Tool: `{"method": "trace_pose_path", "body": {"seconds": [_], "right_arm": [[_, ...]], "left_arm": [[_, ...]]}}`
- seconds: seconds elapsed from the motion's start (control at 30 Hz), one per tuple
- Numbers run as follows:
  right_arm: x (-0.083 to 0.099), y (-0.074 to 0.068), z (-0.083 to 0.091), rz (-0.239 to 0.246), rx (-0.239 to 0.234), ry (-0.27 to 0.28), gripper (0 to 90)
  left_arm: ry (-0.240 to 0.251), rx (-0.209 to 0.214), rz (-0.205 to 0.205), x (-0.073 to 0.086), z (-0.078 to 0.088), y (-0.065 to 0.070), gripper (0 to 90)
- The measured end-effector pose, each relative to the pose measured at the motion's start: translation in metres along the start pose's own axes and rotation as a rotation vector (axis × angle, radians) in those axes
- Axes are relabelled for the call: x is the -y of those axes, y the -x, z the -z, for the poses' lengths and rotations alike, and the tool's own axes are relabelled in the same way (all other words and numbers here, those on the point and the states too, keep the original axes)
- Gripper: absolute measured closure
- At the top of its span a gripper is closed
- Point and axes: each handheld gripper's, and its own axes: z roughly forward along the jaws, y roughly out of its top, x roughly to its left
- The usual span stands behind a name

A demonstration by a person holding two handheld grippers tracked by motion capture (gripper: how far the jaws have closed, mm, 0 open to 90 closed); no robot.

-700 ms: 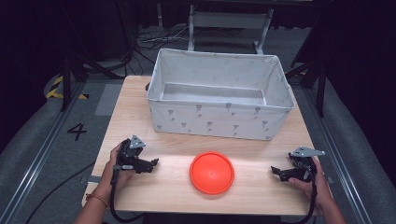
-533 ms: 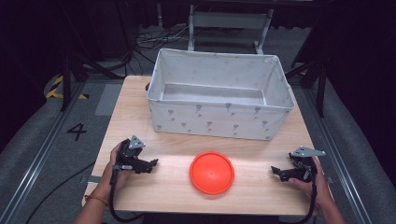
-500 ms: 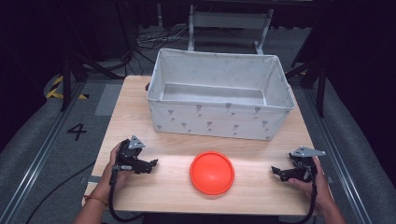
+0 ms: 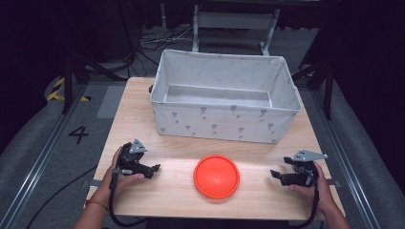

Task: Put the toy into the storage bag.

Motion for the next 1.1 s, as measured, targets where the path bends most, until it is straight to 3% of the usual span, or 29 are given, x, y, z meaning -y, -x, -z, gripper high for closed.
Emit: {"method": "trace_pose_path", "body": {"seconds": [0.27, 0.57, 0.93, 1.1], "right_arm": [[-0.032, -0.035, -0.014, 0.049, -0.119, 0.027, 22.1], [-0.053, -0.071, -0.045, 0.130, -0.231, -0.016, 21.2], [-0.081, -0.093, -0.084, 0.181, -0.294, -0.046, 20.0], [-0.085, -0.100, -0.098, 0.207, -0.289, -0.070, 20.4]], "left_arm": [[0.000, 0.000, 0.000, 0.000, 0.000, 0.000, 0.3], [0.000, 0.000, 0.000, 0.000, 0.000, 0.000, 0.3], [0.001, -0.001, 0.005, 0.000, 0.000, 0.000, 0.4], [0.001, -0.001, 0.004, 0.000, 0.000, 0.000, 0.4]]}}
